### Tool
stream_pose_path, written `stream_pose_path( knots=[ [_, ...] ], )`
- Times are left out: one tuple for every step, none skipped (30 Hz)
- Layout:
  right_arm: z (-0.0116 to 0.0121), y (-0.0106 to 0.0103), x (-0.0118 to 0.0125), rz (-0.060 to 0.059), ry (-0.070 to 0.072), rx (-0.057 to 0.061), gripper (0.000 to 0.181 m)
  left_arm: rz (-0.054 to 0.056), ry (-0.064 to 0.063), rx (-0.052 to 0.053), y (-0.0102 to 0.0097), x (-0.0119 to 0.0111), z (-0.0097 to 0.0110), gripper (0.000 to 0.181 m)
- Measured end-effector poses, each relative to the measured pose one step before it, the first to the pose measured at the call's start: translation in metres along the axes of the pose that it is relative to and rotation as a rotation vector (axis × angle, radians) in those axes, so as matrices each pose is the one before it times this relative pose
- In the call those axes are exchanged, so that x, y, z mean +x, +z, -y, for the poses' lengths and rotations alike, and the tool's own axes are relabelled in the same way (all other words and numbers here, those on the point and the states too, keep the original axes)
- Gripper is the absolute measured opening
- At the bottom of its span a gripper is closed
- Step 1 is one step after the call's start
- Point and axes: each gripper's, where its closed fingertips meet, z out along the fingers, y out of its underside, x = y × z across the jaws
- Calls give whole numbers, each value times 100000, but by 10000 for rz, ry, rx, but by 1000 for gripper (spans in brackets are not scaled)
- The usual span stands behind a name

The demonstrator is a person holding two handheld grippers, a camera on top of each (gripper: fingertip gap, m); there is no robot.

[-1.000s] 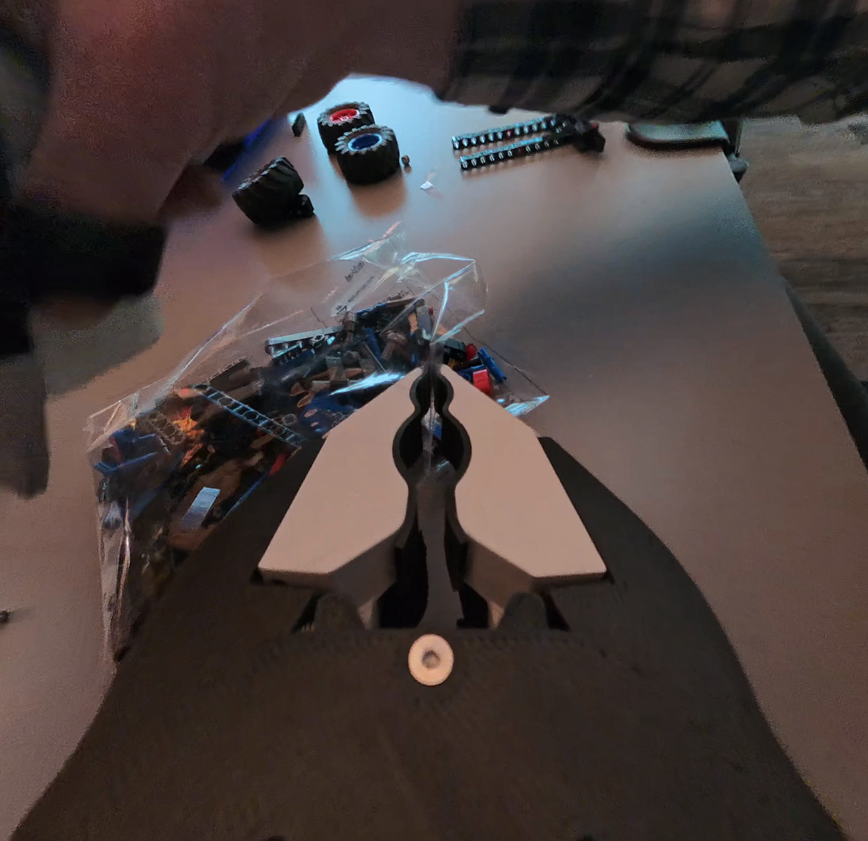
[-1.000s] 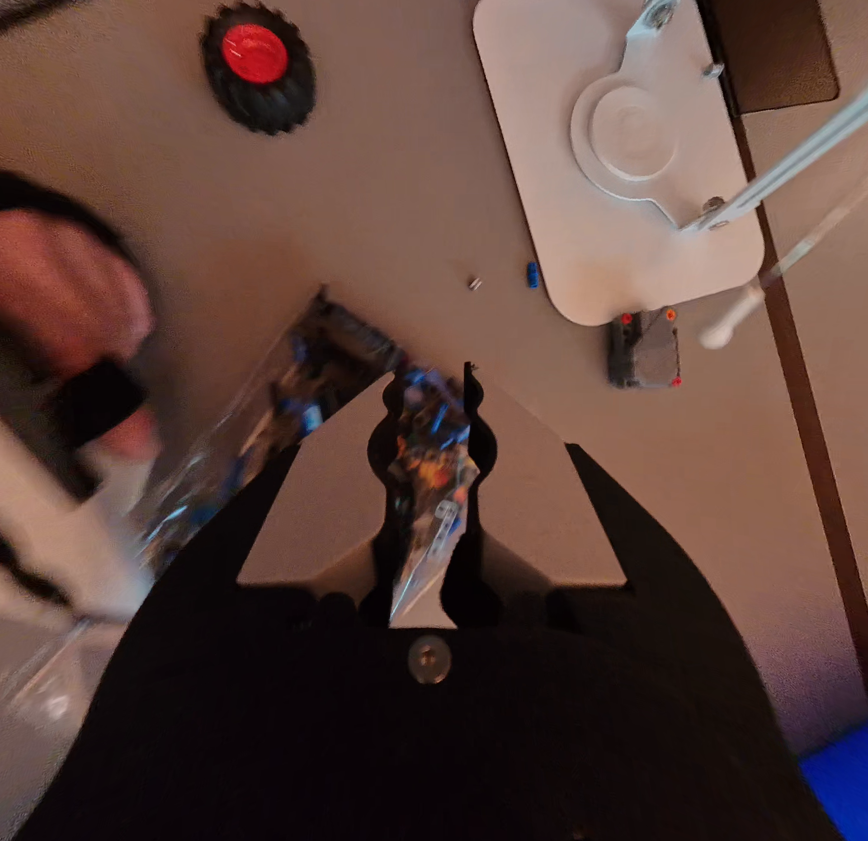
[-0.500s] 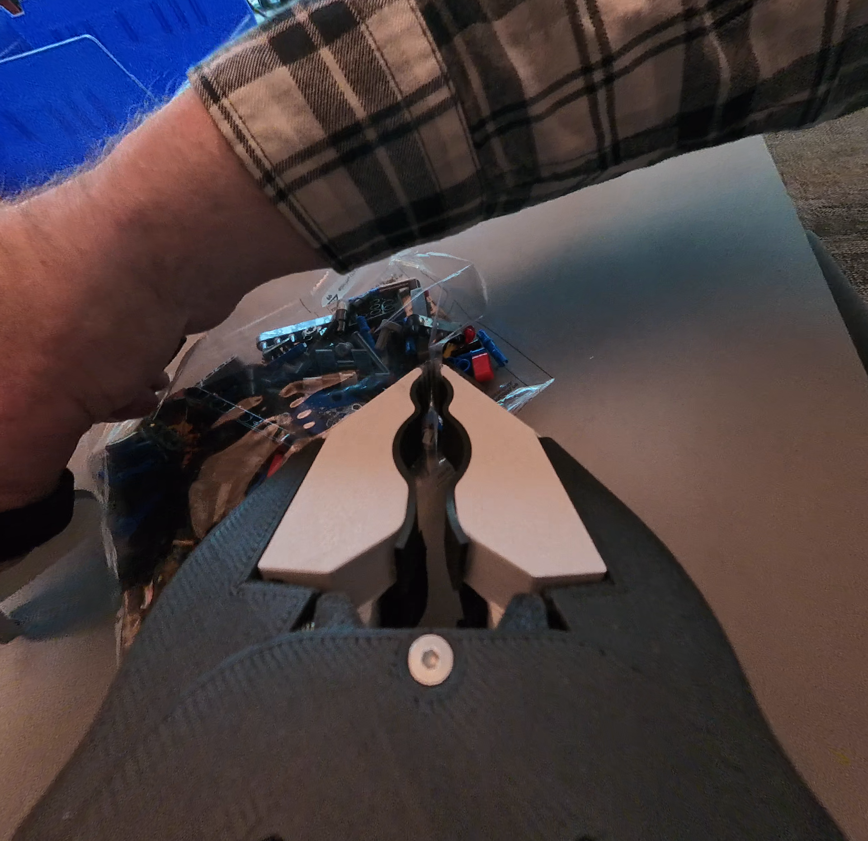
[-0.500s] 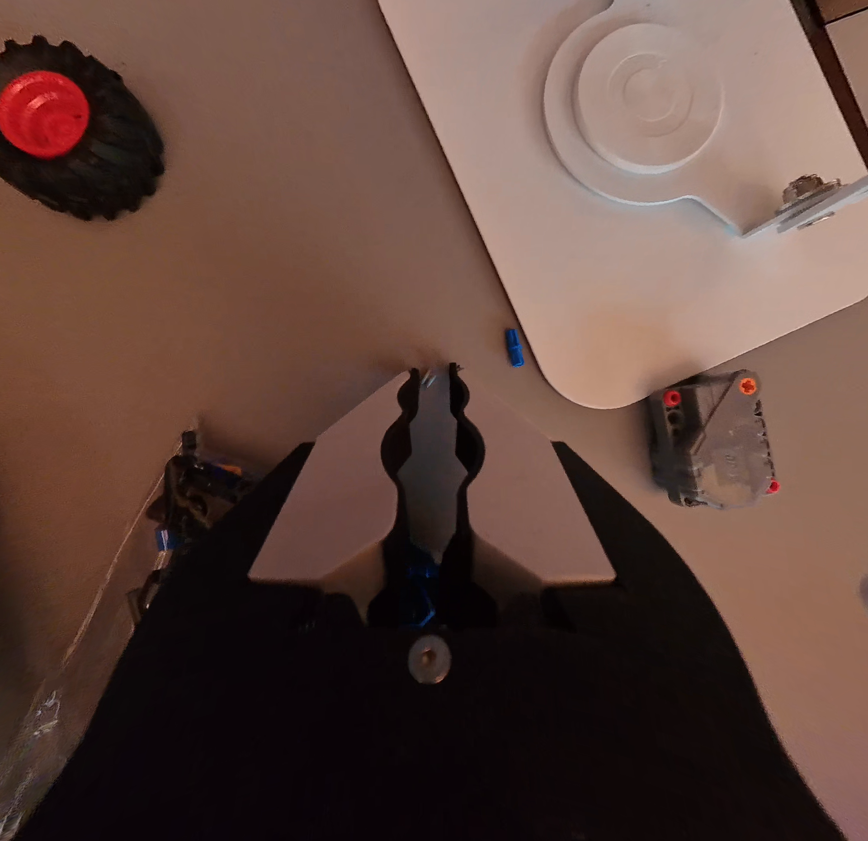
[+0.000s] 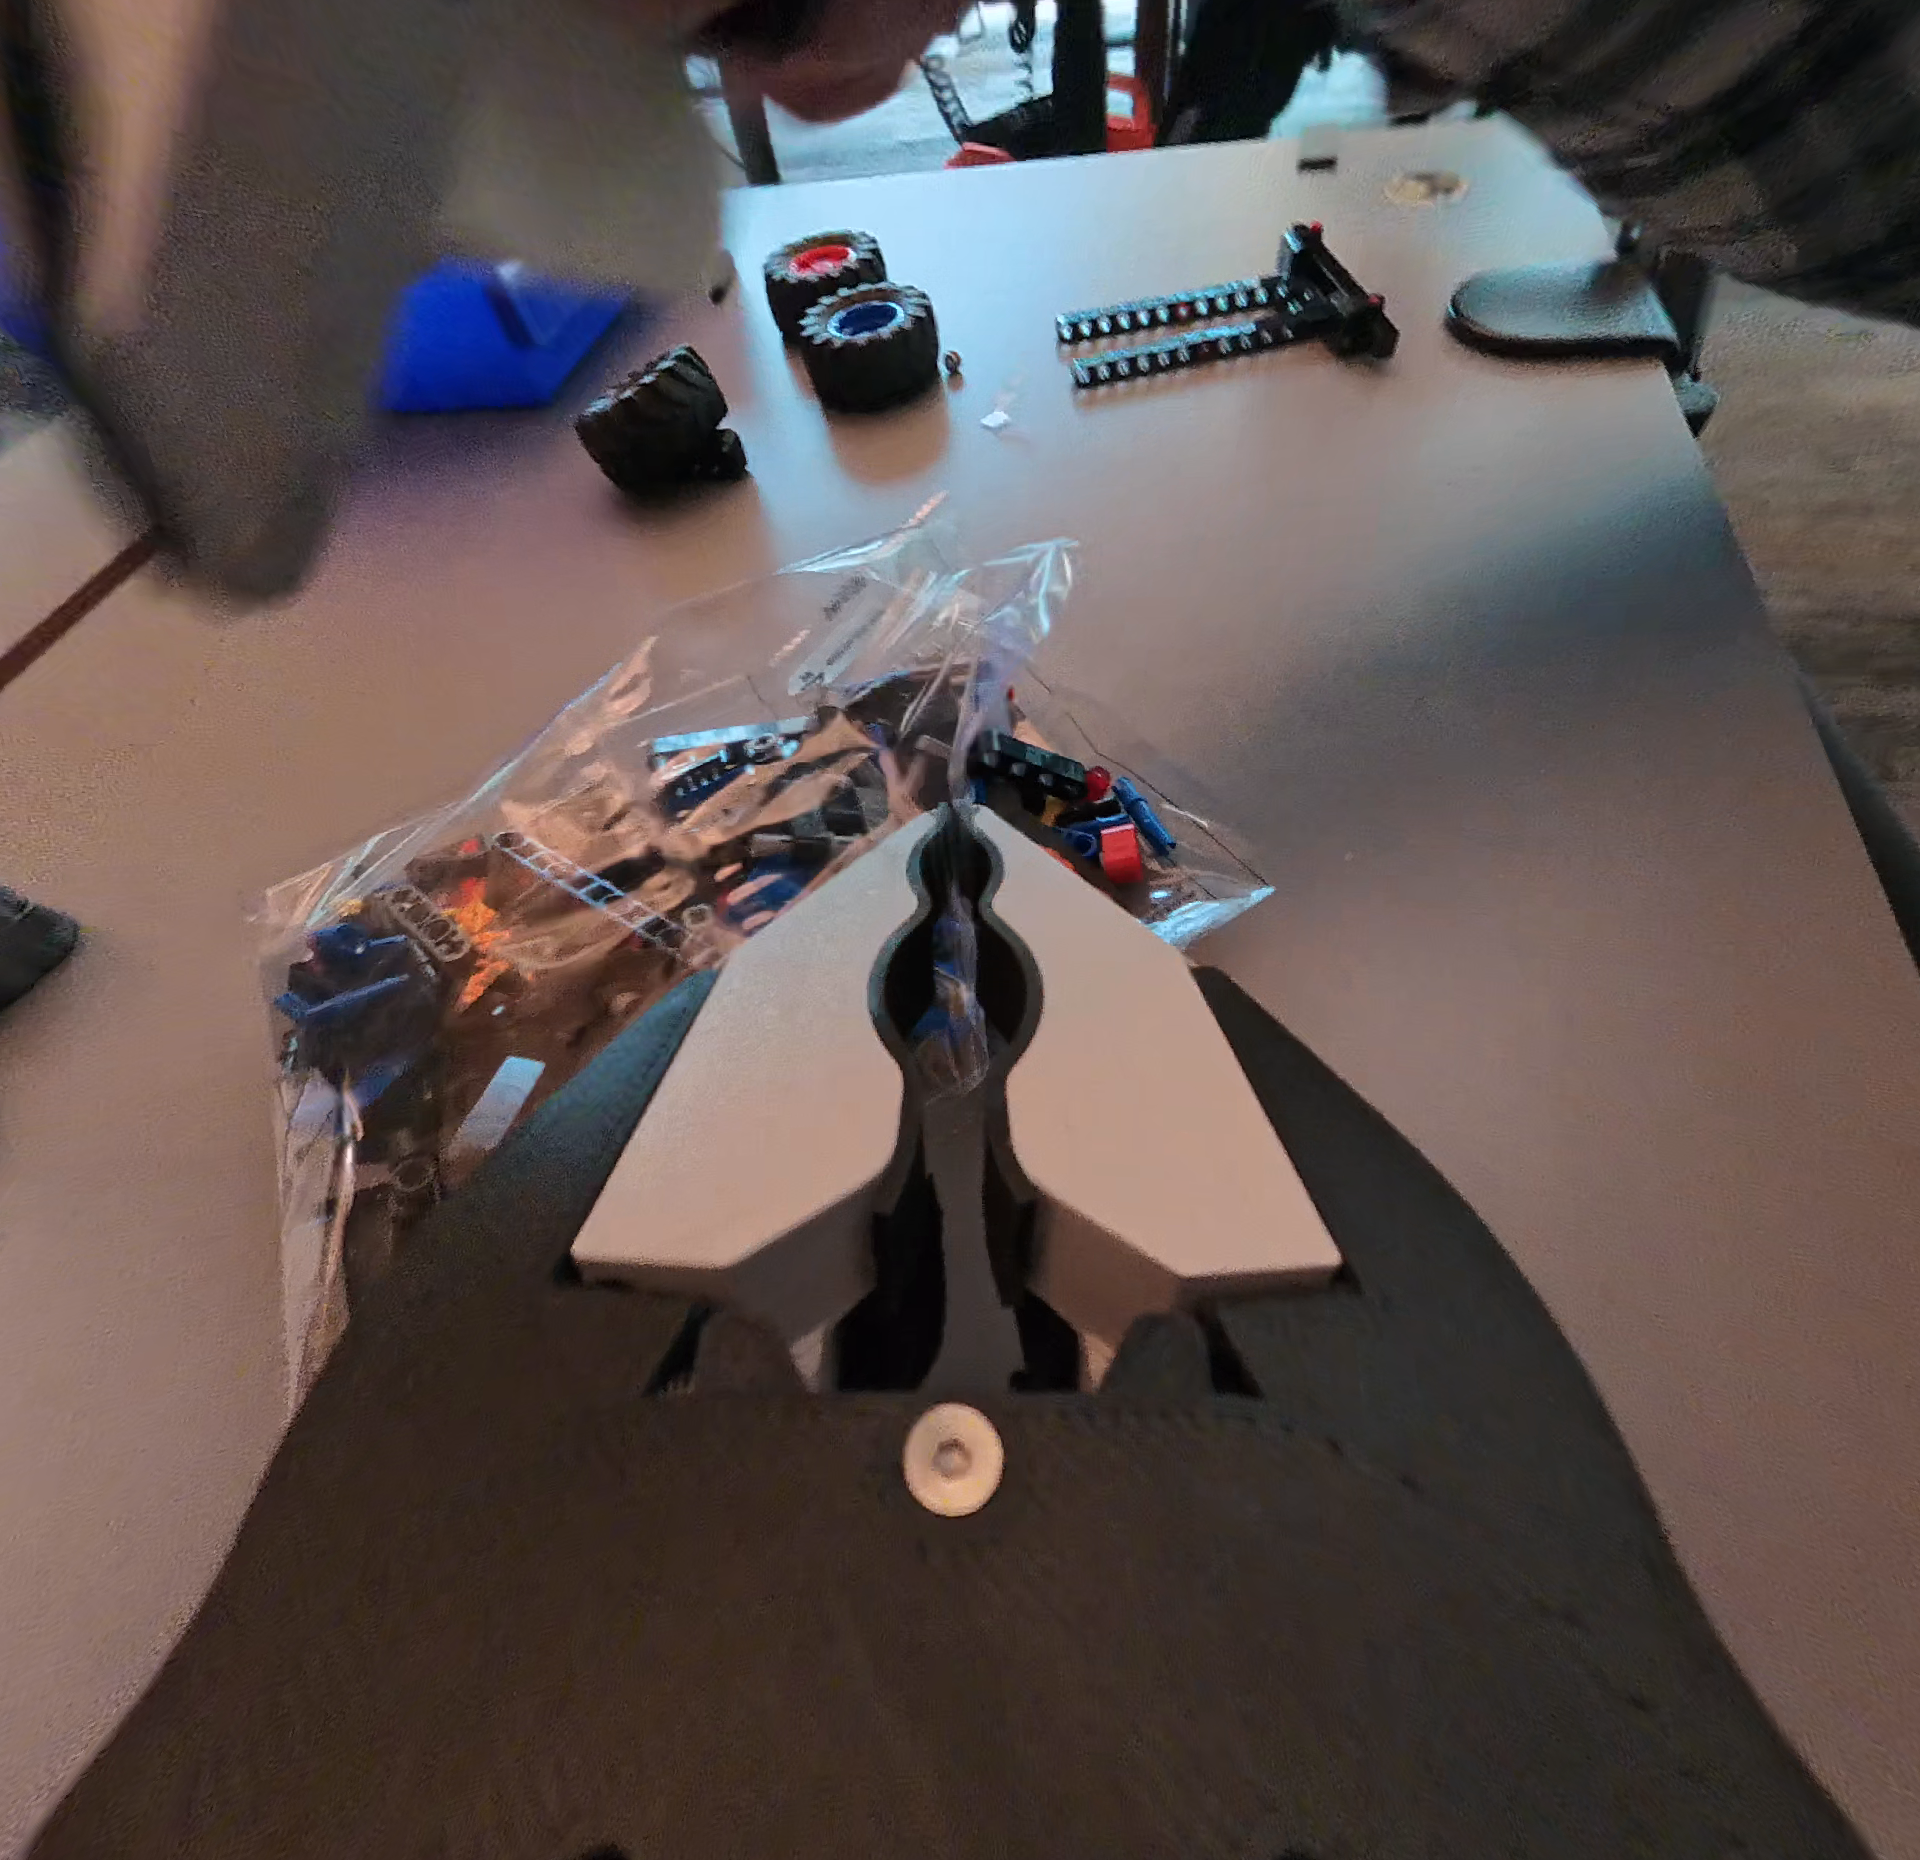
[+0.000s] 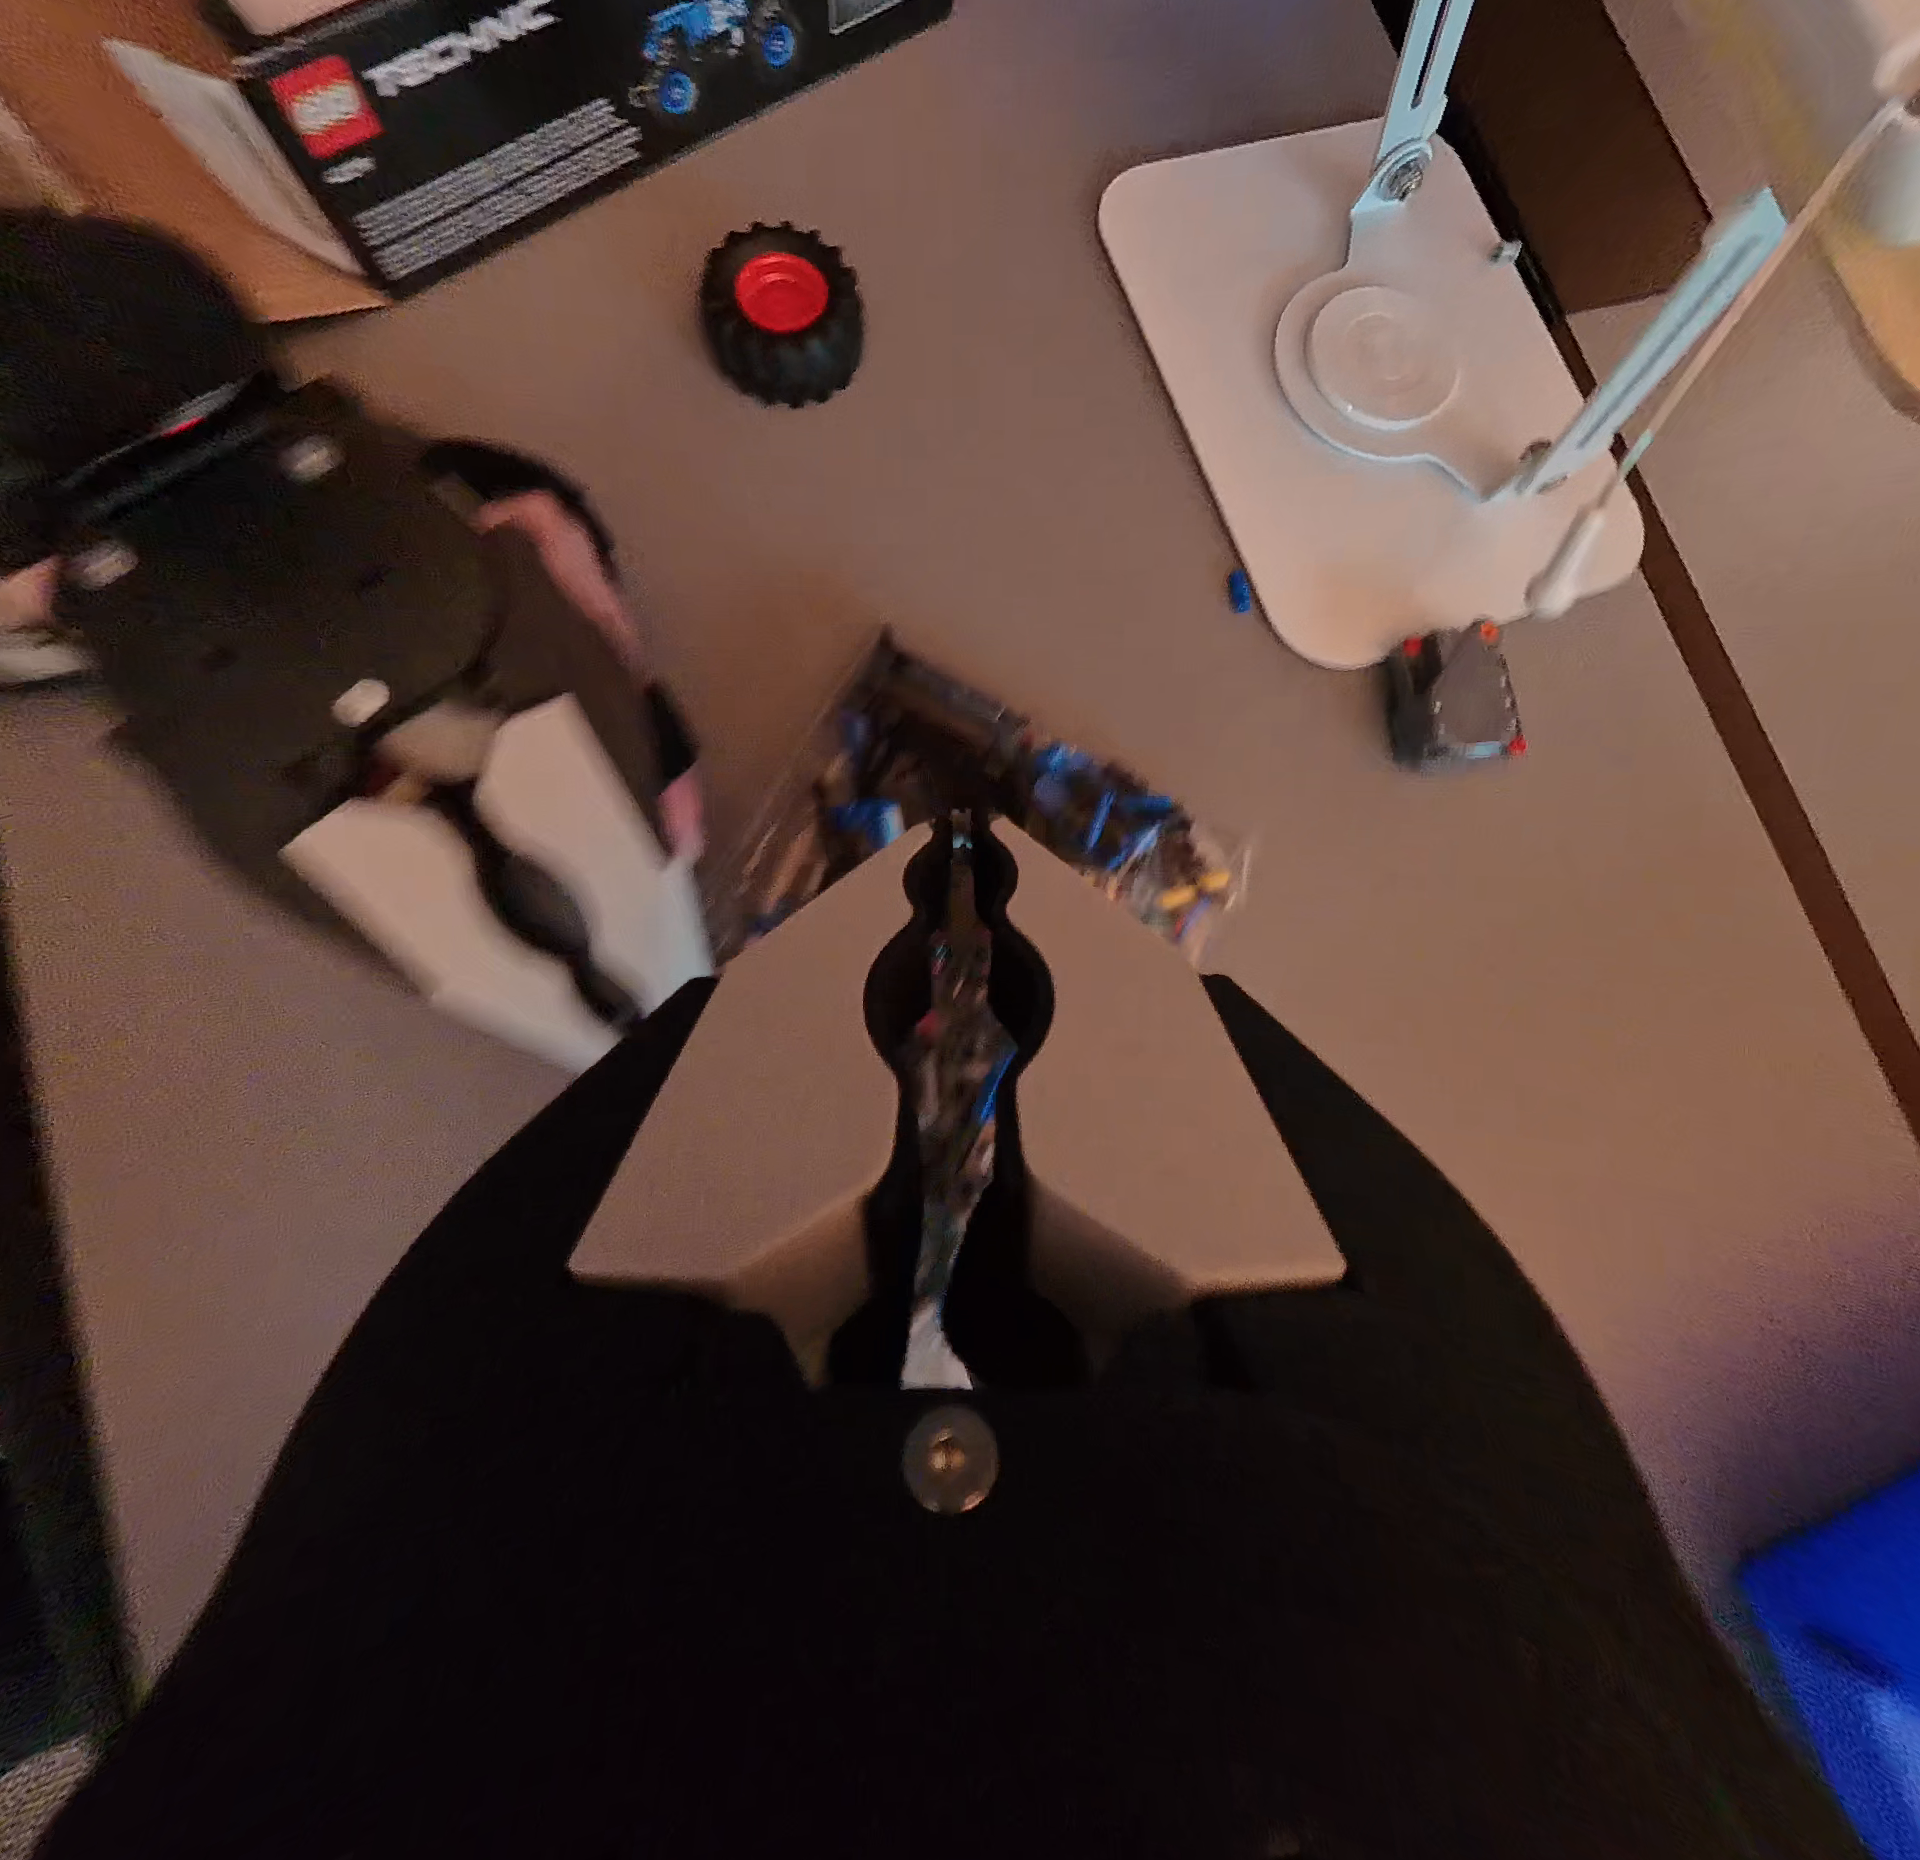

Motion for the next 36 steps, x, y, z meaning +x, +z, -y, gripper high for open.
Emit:
stream_pose_path(
  knots=[
    [-763, -1670, -776, 1, 77, 61, 1, 104, -209, 130, -136, -366, 158, 0],
    [-934, -1436, -808, 9, 34, -42, 1, 91, -222, 135, -139, -357, 169, 0],
    [-946, -1224, -716, -49, 1, -26, 1, 73, -221, 132, -123, -340, 160, 0],
    [-913, -978, -679, -48, 26, 23, 1, 94, -212, 142, -140, -353, 166, 0],
    [-1108, -625, -799, 96, 65, -92, 1, 107, -206, 155, -155, -362, 197, 0],
    [-1198, -250, -754, 143, 40, -157, 0, 86, -216, 152, -157, -344, 180, 0],
    [-1030, 104, -630, 153, 35, -101, 1, 65, -200, 146, -132, -308, 184, 0],
    [-846, 463, -518, 211, 110, -79, 1, 59, -162, 123, -111, -255, 165, 0],
    [-727, 750, -340, 200, 144, -117, 1, 61, -101, 99, -81, -197, 132, 0],
    [-537, 936, 58, 1, 85, -128, 1, 1, -40, 45, -32, -41, 54, 0],
    [-365, 1006, 540, -283, 28, -106, 1, -19, 8, 1, 8, 30, -7, 0],
    [-581, 1030, 993, -525, 16, -278, 1, -18, 35, -13, 20, 66, -20, 0],
    [-954, 944, 908, -439, -11, -565, 9, -14, 44, -8, 15, 59, -16, 0],
    [-683, 576, 466, -154, -2, -440, 15, -15, 24, 8, -12, 50, 5, 0],
    [21, -56, 159, 27, 88, -8, 14, -26, 6, 19, -16, 39, 18, 0],
    [576, -666, -98, 171, 122, 323, 10, -12, -9, 17, -14, 2, 26, 0],
    [822, -1006, -109, 170, 157, 447, 6, -17, -4, -13, 23, 19, -19, 0],
    [820, -1102, 119, -3, 77, 371, 5, -27, 30, -53, 57, 68, -76, 0],
    [889, -1093, 457, -255, -92, 344, 7, 2, 62, -79, 95, 61, -94, 0],
    [762, -909, 456, -224, -126, 226, 6, -11, 80, -86, 95, 102, -122, 0],
    [533, -614, 417, -126, -78, 18, 7, -44, 90, -72, 86, 152, -94, 0],
    [677, -354, 439, -144, -110, 49, 9, -49, 91, -58, 72, 160, -71, 0],
    [983, -122, 357, -126, -193, 162, 11, -36, 92, -62, 65, 146, -86, 0],
    [1108, 131, 243, -55, -201, 155, 12, -47, 93, -68, 83, 158, -86, 0],
    [1268, 388, 252, -42, -133, 137, 12, -49, 84, -61, 74, 155, -89, 0],
    [1420, 657, 239, -54, -145, 122, 12, -60, 92, -59, 77, 172, -74, 0],
    [1435, 947, 211, -52, -231, 76, 13, -67, 115, -71, 81, 195, -93, 0],
    [1281, 1278, 244, -19, -209, -30, 12, -60, 140, -76, 90, 234, -98, 0],
    [968, 1637, 255, 44, -111, -214, 13, -48, 142, -83, 98, 211, -109, 0],
    [696, 1937, 180, 130, -102, -356, 18, -60, 141, -83, 94, 219, -108, 0],
    [504, 2120, 313, 97, -131, -388, 23, -38, 124, -70, 89, 175, -94, 0],
    [272, 2179, 737, -99, -138, -423, 27, -19, 91, -47, 59, 128, -62, 0],
    [-46, 2165, 920, -164, -99, -472, 30, 2, 39, -14, 20, 39, -20, 0],
    [-251, 2157, 591, 33, 42, -440, 31, -1, -27, 13, -14, -25, 13, 0],
    [-367, 2081, 592, 24, 224, -422, 36, -6, -72, 23, -38, -63, 15, 0],
    [-326, 1847, 431, 34, 188, -345, 36, -2, -57, 40, -47, -55, 46, 0]
  ],
)
